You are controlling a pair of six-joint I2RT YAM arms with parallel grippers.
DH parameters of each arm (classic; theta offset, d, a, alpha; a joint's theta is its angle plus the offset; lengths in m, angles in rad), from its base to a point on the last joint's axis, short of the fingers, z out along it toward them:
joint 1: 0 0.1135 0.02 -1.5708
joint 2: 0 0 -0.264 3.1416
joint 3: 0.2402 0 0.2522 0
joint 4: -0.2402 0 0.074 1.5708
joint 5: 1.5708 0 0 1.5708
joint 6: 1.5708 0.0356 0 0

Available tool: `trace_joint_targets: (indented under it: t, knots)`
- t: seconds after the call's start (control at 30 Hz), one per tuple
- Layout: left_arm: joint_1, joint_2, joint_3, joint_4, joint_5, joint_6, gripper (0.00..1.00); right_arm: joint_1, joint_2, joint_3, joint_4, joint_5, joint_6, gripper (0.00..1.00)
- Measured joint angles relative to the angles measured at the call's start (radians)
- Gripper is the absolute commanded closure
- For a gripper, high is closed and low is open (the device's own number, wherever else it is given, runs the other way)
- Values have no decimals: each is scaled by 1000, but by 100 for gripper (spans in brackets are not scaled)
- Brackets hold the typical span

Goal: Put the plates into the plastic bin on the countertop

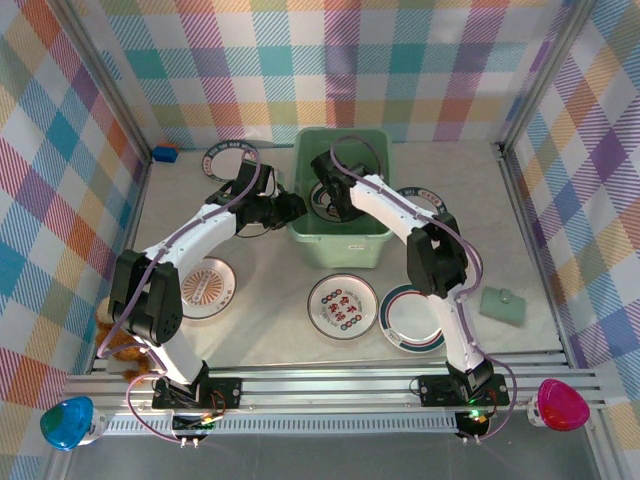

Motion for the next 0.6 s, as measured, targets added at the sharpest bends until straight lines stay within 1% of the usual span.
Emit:
trace_joint_targets:
  t: [0.13, 0.27, 0.3, 0.47, 0.57, 0.6]
  knots:
    - [0, 0, 0, 0, 0, 0, 70, 0, 11, 2, 12, 8, 16, 83]
    - [0, 0, 0, 0, -1, 0, 70, 0, 25, 3, 17, 16, 18, 80]
    - [0, 0, 0, 0, 0, 0, 70, -2, 28, 3, 19, 16, 17, 78]
    - [0, 0, 0, 0, -2, 0, 70, -3, 54, 30, 27, 28, -26, 55]
    - [0, 0, 0, 0, -4, 0, 70, -4, 61, 41, 40, 32, -56, 34]
    - [0, 0, 1, 0, -4, 0, 70, -4, 61, 42, 46, 34, -64, 25]
